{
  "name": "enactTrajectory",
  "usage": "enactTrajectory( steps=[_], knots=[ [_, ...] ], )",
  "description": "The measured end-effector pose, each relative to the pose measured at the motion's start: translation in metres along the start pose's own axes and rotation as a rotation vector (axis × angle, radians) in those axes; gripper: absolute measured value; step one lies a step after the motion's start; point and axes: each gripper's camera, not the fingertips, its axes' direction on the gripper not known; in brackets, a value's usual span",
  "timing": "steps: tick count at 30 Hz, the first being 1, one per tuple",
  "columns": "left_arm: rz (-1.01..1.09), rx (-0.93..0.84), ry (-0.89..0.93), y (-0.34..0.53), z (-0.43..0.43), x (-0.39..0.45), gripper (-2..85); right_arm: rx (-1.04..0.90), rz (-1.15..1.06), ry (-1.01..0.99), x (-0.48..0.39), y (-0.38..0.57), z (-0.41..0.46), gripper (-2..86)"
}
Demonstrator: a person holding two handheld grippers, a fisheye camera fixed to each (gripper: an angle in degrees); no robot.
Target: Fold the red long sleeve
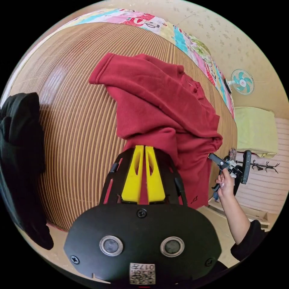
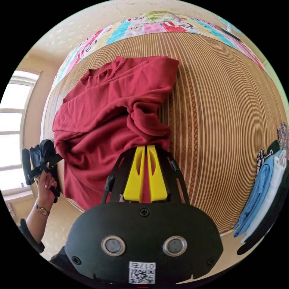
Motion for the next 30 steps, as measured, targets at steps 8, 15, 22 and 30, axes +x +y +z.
enactTrajectory(
  steps=[8,15,22,30],
  knots=[
    [0.145,0.106,0.008,0.027,-0.085,-0.031,10.2,0.055,-0.083,0.005,0.043,0.069,-0.080,11.0],
    [0.113,-0.202,-0.003,0.089,-0.040,-0.084,12.7,-0.110,0.122,-0.129,0.126,0.205,-0.048,9.7],
    [0.063,-0.307,0.236,0.141,-0.087,-0.106,4.3,-0.143,0.200,-0.302,0.158,0.261,-0.111,3.7],
    [-0.168,-0.331,0.563,0.250,-0.167,-0.139,4.4,-0.170,0.289,-0.602,0.196,0.379,-0.234,3.3]
  ],
)
